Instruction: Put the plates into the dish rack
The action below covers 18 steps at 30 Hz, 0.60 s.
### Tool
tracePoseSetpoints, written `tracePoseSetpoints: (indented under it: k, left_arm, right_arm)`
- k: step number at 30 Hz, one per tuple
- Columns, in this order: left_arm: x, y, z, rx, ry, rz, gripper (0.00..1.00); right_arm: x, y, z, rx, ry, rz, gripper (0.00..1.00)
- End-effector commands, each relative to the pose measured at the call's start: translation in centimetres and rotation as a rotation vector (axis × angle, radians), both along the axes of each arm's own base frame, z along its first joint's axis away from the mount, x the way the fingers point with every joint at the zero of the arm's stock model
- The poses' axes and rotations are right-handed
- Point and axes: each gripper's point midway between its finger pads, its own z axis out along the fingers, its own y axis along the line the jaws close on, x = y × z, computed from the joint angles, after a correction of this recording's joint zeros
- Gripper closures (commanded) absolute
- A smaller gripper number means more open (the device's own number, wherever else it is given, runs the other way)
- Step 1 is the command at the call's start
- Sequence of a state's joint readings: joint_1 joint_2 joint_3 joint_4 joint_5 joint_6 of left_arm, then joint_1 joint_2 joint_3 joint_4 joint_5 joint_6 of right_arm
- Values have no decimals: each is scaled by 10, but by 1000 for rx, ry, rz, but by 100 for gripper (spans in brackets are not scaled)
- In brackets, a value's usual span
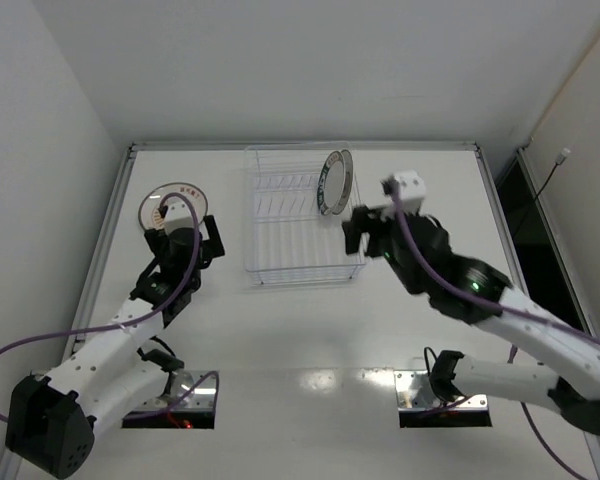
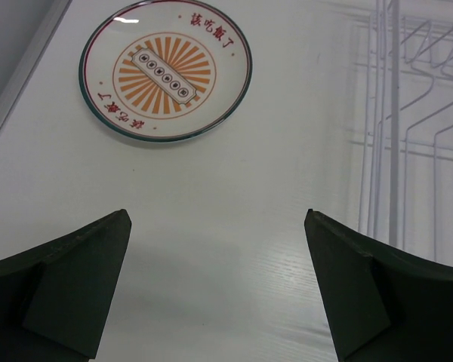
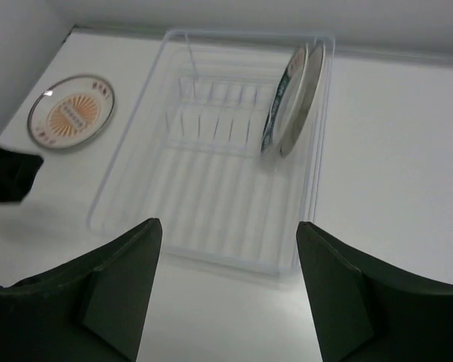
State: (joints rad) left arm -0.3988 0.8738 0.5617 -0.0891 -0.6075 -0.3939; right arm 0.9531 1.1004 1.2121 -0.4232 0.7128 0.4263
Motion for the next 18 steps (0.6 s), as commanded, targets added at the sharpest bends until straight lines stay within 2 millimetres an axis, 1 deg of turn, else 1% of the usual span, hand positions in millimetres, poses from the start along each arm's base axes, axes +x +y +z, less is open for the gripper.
tracePoseSetpoints:
  k: [1, 2, 3, 4, 5, 6, 7, 8, 9, 10, 11, 12, 13, 14, 16, 17, 18]
  left_arm:
    - [8, 1, 4, 5, 4, 40, 0]
    - [10, 1, 4, 21, 15, 45, 0]
    - [14, 0, -2, 35, 30, 42, 0]
    - [20, -1, -15, 59, 72, 51, 0]
    - [25, -1, -19, 75, 92, 62, 0]
    - [27, 5, -26, 114, 127, 100, 0]
    - [28, 12, -36, 142, 176, 134, 0]
    - [40, 15, -45, 158, 223, 176, 0]
    - [45, 15, -50, 179, 253, 184, 0]
    - [50, 19, -55, 200, 277, 206, 0]
    - [54, 19, -61, 224, 305, 216, 0]
    - [63, 19, -78, 272, 369, 231, 0]
    - [66, 20, -88, 303, 410, 238, 0]
    - [76, 23, -107, 339, 466, 269, 0]
    - [82, 33, -133, 402, 547, 294, 0]
    - [84, 32, -131, 406, 543, 291, 0]
    - [83, 38, -147, 422, 587, 287, 0]
  right_arm:
    - [-61, 1, -101, 91, 278, 155, 31]
    - [-75, -13, -135, 40, 349, 155, 31]
    - [-86, -22, -144, 71, 387, 120, 31]
    - [-96, -34, -144, 104, 390, 105, 31]
    - [-104, -45, -159, 102, 424, 82, 31]
    - [-113, -53, -166, 132, 458, 62, 31]
    - [-118, -54, -165, 169, 458, 74, 31]
    - [-127, -56, -162, 224, 456, 110, 31]
    - [-131, -56, -160, 257, 452, 125, 33]
    - [-134, -56, -154, 302, 447, 137, 33]
    - [-138, -58, -155, 308, 450, 147, 33]
    - [-143, -61, -144, 361, 446, 154, 33]
    - [-146, -61, -139, 381, 449, 166, 33]
    - [-149, -61, -129, 412, 433, 187, 33]
    - [-155, -57, -110, 464, 417, 243, 33]
    - [-157, -56, -105, 475, 415, 256, 33]
    - [-158, -56, -93, 498, 405, 271, 33]
